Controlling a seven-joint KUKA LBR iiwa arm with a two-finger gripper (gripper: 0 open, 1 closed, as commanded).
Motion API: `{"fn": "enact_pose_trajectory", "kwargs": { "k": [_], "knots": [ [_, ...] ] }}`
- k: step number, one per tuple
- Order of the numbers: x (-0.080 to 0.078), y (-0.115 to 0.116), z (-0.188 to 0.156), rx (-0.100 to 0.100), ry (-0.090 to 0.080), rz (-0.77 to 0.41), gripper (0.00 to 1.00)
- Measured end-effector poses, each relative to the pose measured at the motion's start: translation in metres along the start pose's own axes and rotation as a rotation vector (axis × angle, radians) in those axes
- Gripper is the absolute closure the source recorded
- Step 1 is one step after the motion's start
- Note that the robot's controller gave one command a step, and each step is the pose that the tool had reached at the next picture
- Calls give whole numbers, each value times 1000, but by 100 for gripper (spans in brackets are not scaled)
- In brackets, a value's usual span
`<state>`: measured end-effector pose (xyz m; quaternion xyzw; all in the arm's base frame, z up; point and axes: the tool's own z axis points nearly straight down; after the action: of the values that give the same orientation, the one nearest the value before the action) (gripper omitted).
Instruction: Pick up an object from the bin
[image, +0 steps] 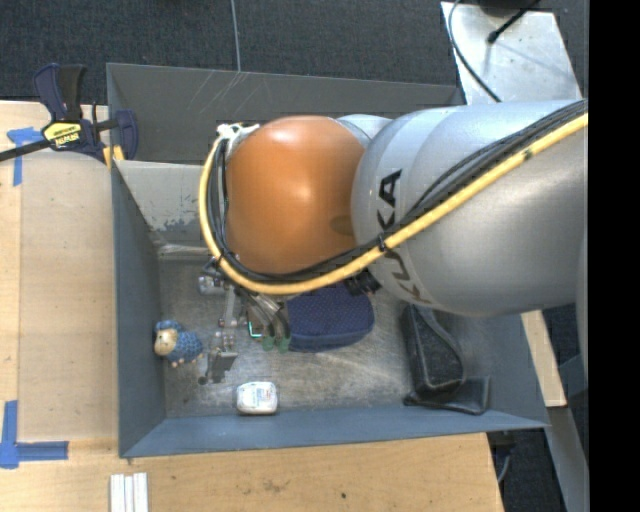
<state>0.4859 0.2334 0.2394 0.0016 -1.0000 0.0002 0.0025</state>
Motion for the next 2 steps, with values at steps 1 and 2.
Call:
{"fn": "enact_pose_trajectory", "kwargs": {
  "k": [1, 2],
  "knots": [
    [-12, -29, 142, 2, 1, 26, 0],
    [-36, 12, 168, -2, -8, 139, 0]
  ]
}}
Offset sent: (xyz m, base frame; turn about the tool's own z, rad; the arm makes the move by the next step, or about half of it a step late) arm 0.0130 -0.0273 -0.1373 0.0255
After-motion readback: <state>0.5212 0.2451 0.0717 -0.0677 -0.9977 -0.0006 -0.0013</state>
